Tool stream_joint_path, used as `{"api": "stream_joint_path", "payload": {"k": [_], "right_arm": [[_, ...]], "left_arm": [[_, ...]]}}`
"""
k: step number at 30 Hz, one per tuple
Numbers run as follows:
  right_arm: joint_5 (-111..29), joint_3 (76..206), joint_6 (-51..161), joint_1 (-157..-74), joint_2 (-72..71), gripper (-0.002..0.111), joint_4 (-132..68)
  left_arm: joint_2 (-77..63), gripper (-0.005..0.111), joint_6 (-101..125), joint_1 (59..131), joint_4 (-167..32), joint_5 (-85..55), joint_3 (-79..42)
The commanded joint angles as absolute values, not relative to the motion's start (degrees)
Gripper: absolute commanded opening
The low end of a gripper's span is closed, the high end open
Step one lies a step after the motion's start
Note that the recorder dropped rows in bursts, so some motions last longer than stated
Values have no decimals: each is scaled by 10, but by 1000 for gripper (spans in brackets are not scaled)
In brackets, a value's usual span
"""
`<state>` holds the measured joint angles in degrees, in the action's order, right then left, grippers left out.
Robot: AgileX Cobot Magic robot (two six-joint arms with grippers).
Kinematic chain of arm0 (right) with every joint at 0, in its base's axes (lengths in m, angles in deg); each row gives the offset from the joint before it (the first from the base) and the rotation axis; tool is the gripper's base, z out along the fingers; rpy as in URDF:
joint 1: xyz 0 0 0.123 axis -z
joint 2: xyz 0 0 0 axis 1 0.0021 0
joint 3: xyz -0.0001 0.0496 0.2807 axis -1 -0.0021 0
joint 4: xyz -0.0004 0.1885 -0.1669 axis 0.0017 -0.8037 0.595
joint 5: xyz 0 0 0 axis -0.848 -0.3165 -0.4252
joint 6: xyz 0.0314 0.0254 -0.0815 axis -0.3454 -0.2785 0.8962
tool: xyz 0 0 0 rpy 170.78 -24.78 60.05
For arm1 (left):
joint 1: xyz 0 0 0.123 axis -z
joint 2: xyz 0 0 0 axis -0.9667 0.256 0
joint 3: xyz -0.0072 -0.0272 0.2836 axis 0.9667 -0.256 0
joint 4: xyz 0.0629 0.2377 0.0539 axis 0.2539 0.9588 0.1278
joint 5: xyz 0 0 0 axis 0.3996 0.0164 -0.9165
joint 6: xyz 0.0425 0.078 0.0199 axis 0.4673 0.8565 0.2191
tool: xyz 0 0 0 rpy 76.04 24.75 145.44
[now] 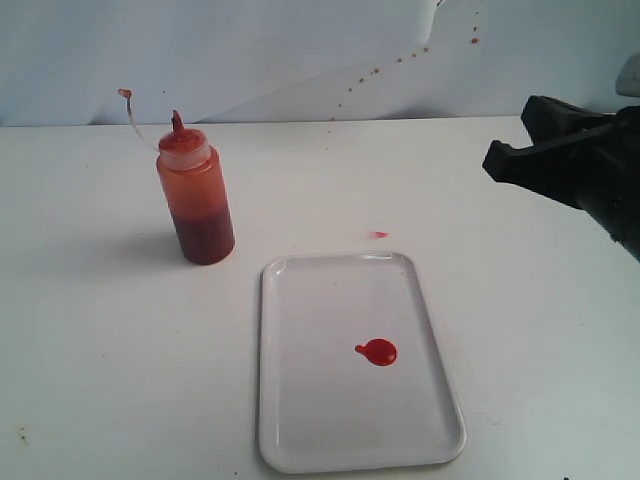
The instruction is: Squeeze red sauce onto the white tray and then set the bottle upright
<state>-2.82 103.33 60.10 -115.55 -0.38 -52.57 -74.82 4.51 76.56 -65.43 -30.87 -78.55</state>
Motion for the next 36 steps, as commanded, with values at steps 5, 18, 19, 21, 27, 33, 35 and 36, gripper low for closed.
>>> {"api": "stream_joint_path", "payload": {"k": [5,18,19,21,27,33,35,36], "right_arm": [[-73,1031,600,-1150,-147,0,-525],[-71,1031,600,-1150,-398,0,-525],[-71,1031,600,-1150,-413,0,-525],[-71,1031,600,-1150,-436,0,-525],[-71,1031,600,-1150,-487,0,-525],[-81,1031,600,-1126,-554,0,-525],[-81,1031,600,-1105,-579,0,-525],[-81,1031,600,-1090,-592,0,-525]], "left_arm": [[-745,0,39,766,-657,-307,-789],[-745,0,39,766,-657,-307,-789],[-745,0,39,766,-657,-307,-789],[-745,0,39,766,-657,-307,-789],[-745,0,39,766,-657,-307,-789],[-745,0,39,766,-657,-307,-789],[-745,0,39,766,-657,-307,-789],[-745,0,39,766,-657,-307,-789]]}}
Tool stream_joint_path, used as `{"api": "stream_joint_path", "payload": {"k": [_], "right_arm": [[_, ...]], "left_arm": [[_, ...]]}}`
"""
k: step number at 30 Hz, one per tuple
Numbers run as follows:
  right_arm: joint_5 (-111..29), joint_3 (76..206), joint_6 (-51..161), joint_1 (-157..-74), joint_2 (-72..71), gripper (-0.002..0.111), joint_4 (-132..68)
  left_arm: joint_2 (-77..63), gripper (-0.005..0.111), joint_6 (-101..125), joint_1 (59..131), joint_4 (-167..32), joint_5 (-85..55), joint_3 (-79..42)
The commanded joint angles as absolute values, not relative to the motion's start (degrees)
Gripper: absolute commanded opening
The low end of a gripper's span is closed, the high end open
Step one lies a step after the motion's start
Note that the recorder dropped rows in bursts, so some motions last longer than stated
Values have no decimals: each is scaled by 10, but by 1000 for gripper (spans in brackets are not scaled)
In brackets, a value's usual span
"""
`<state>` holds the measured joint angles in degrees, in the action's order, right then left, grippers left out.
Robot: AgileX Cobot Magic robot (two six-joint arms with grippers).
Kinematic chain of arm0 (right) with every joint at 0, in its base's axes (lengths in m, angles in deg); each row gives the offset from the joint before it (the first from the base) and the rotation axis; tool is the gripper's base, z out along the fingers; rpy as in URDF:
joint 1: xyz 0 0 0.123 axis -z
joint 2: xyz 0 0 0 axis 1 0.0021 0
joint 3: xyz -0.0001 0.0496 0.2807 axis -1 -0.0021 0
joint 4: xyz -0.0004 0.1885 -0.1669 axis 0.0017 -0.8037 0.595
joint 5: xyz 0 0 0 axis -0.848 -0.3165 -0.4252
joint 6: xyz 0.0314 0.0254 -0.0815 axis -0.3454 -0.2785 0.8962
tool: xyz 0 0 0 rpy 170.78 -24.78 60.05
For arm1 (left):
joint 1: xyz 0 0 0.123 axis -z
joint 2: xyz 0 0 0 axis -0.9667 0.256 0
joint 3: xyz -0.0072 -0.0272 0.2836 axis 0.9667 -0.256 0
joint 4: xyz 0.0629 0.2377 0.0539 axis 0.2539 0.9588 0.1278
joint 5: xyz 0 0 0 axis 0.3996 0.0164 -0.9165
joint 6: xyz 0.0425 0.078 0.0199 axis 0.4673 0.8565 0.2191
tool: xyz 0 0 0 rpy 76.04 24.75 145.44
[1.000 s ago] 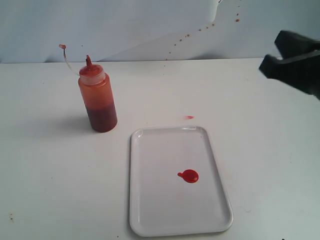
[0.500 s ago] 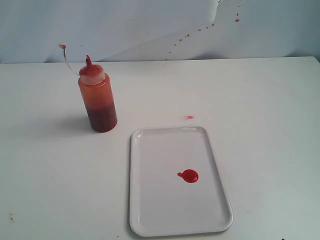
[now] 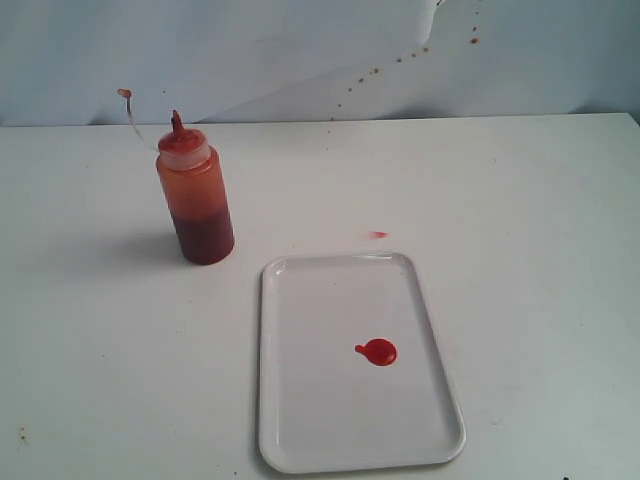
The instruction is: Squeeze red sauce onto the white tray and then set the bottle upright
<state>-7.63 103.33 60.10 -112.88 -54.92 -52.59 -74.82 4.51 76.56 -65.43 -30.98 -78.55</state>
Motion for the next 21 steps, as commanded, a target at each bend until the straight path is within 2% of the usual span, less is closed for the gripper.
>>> {"api": "stream_joint_path", "payload": {"k": [1,15,21], "right_arm": [[-81,1031,600,-1080,-604,0,-525],[-81,1031,600,-932,-722,0,-525],[-50,1031,600,-904,-722,0,-525]], "left_arm": [[-745,0,39,766,-657,-307,-789],[-745,0,39,766,-657,-307,-789],[-745,0,39,766,-657,-307,-789]]}}
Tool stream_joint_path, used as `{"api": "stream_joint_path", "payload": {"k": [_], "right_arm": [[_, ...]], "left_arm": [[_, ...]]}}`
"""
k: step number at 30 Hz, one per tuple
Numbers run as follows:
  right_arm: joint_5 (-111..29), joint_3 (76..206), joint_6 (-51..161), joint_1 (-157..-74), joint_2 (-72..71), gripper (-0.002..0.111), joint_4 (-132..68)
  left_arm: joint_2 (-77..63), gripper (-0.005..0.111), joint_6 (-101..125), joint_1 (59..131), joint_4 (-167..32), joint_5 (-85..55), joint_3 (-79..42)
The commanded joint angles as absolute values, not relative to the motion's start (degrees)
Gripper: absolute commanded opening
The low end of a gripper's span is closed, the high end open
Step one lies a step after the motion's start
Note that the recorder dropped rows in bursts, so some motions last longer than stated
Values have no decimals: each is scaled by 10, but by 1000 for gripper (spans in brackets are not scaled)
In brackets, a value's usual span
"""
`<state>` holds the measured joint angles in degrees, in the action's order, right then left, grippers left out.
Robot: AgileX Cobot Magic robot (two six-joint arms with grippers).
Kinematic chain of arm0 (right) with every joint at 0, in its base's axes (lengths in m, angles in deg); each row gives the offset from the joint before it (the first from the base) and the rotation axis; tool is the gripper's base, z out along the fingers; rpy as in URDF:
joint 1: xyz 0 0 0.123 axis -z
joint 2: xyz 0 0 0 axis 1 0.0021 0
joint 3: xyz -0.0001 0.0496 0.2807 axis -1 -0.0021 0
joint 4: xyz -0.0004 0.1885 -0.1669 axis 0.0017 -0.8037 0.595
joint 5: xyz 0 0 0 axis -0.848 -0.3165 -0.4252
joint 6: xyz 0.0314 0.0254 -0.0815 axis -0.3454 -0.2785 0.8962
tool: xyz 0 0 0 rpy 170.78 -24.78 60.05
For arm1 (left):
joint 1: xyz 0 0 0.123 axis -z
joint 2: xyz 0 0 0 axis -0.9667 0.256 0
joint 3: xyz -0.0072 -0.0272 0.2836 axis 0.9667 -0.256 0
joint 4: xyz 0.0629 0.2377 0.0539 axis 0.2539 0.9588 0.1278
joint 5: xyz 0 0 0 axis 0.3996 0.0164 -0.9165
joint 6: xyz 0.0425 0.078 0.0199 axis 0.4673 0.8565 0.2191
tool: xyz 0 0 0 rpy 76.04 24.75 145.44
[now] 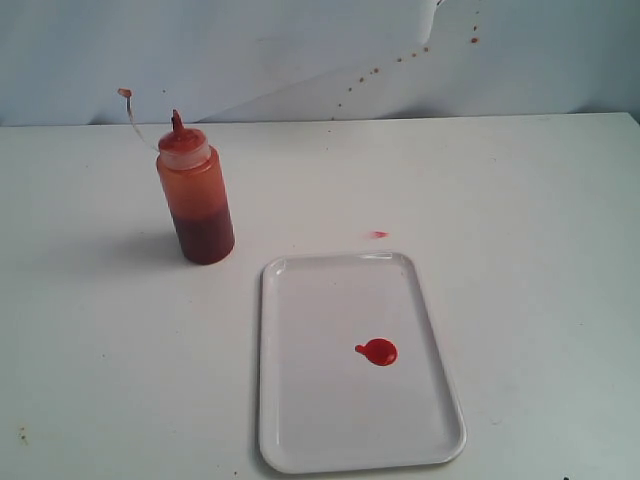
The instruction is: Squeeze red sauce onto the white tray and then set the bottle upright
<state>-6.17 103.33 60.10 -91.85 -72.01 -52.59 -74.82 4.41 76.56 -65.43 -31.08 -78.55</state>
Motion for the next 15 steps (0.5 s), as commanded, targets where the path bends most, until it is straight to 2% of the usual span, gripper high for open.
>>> {"api": "stream_joint_path", "payload": {"k": [1,7,9,11,13,15], "right_arm": [[-52,1031,600,-898,-722,0,-525],[-52,1031,607,-830,-722,0,-525],[-94,1031,615,-818,-722,0,-520],[-221,1031,680,-807,-722,0,-497],[-408,1026,772,-799,-722,0,-473],[-469,985,793,-799,-722,0,-456]], "left_arm": [[-745,0,39,766,-657,-307,-789],[-745,0,39,766,-657,-307,-789],[-745,0,39,766,-657,-307,-789],[-745,0,39,766,-657,-307,-789],[-745,0,39,766,-657,-307,-789],[-745,0,39,766,-657,-307,-789]]}}
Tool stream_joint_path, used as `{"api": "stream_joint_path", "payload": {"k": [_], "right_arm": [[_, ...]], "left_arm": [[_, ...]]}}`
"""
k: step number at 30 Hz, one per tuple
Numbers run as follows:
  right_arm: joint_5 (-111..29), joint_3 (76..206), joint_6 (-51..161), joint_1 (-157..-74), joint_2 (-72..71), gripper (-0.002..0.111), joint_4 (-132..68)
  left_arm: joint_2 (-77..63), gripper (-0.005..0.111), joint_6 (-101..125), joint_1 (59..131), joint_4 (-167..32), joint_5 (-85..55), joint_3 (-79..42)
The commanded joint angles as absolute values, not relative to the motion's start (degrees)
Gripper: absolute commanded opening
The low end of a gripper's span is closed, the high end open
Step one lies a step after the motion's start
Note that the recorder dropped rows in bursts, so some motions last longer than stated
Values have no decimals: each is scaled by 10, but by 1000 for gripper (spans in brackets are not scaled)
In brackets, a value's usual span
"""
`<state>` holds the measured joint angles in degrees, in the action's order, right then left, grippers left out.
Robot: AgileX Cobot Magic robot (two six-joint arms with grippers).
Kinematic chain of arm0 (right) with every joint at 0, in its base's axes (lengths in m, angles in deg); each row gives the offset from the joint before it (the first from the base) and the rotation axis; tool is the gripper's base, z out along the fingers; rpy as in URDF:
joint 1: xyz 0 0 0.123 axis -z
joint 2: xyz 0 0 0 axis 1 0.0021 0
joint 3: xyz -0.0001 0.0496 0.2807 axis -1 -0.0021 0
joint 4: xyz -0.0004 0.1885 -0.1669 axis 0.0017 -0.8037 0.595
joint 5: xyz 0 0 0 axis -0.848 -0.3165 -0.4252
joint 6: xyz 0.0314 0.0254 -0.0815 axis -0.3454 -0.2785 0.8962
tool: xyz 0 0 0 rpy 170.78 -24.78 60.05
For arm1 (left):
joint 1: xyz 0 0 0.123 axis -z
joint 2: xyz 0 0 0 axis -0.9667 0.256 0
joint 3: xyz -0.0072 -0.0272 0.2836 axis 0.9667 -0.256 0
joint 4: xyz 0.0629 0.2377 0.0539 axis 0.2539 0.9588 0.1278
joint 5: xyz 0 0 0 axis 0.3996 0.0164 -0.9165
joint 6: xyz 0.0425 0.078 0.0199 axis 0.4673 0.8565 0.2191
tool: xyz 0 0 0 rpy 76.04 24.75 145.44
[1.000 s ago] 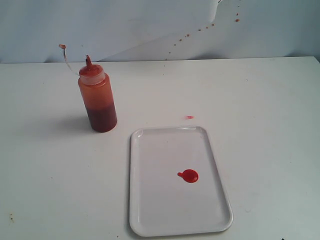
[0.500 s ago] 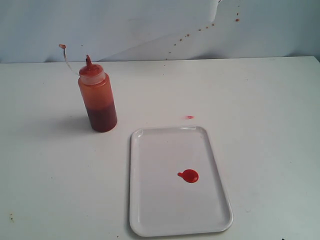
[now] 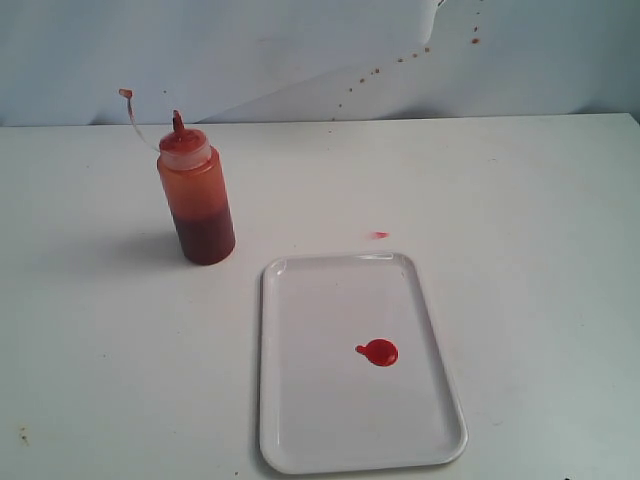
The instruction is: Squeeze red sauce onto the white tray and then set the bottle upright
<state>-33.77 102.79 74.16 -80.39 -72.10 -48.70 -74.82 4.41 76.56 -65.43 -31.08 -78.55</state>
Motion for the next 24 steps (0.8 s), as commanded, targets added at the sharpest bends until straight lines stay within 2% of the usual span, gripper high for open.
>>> {"api": "stream_joint_path", "payload": {"k": [1,9,18,24], "right_arm": [[-455,951,793,-799,-722,0,-456],[-384,824,778,-799,-722,0,-508],[-389,772,778,-799,-722,0,-533],[-408,763,682,-799,-722,0,-396]], "left_arm": [[-745,0,39,766,-657,-307,-789],[-745,0,39,766,-657,-307,-789],[-745,0,39,766,-657,-307,-789],[-745,0,39,766,-657,-307,-789]]}}
